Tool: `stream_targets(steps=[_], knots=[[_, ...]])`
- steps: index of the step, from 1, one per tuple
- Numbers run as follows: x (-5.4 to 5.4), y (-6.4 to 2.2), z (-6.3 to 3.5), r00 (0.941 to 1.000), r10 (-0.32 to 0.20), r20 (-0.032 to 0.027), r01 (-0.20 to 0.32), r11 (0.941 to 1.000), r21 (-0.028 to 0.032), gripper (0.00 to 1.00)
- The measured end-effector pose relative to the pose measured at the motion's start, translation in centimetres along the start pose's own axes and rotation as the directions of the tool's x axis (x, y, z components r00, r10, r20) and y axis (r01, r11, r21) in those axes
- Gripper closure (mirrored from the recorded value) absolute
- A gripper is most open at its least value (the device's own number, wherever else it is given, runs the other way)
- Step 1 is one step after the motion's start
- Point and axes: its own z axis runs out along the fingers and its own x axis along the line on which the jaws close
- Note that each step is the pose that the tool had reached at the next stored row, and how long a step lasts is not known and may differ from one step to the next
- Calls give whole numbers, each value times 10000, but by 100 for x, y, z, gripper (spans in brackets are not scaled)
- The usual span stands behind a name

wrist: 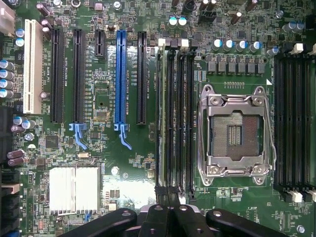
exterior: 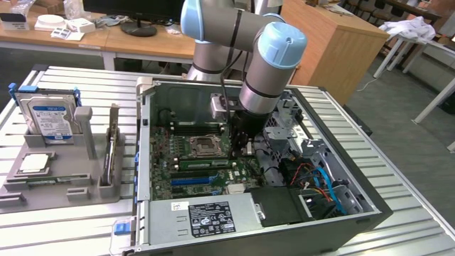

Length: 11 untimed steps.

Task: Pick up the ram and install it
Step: 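Press down the ram until it locks into place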

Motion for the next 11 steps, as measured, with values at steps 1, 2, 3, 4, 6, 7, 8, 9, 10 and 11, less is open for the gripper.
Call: stream_targets(steps=[1, 2, 3, 4, 6, 7, 8, 9, 10, 11], knots=[[0, 0, 0, 10000, 0, 0, 0, 10000, 0, 89], [0, 0, 1, 10000, 0, 1, 0, 10000, 0, 89], [0, 0, 1, 10000, 0, 1, 0, 10000, 0, 89], [0, 0, 2, 10000, 0, 2, 0, 10000, 0, 89], [0, -1, 13, 10000, 0, 5, 0, 10000, 2, 89], [1, 0, 15, 10000, 0, 1, 0, 10000, 0, 89], [1, 0, 15, 10000, 0, 0, 0, 10000, 0, 89], [1, 0, 15, 10000, 0, 1, 0, 10000, 0, 89], [1, 0, 15, 10000, 0, 0, 0, 10000, 0, 89], [1, 0, 15, 10000, 0, 1, 0, 10000, 0, 89]])
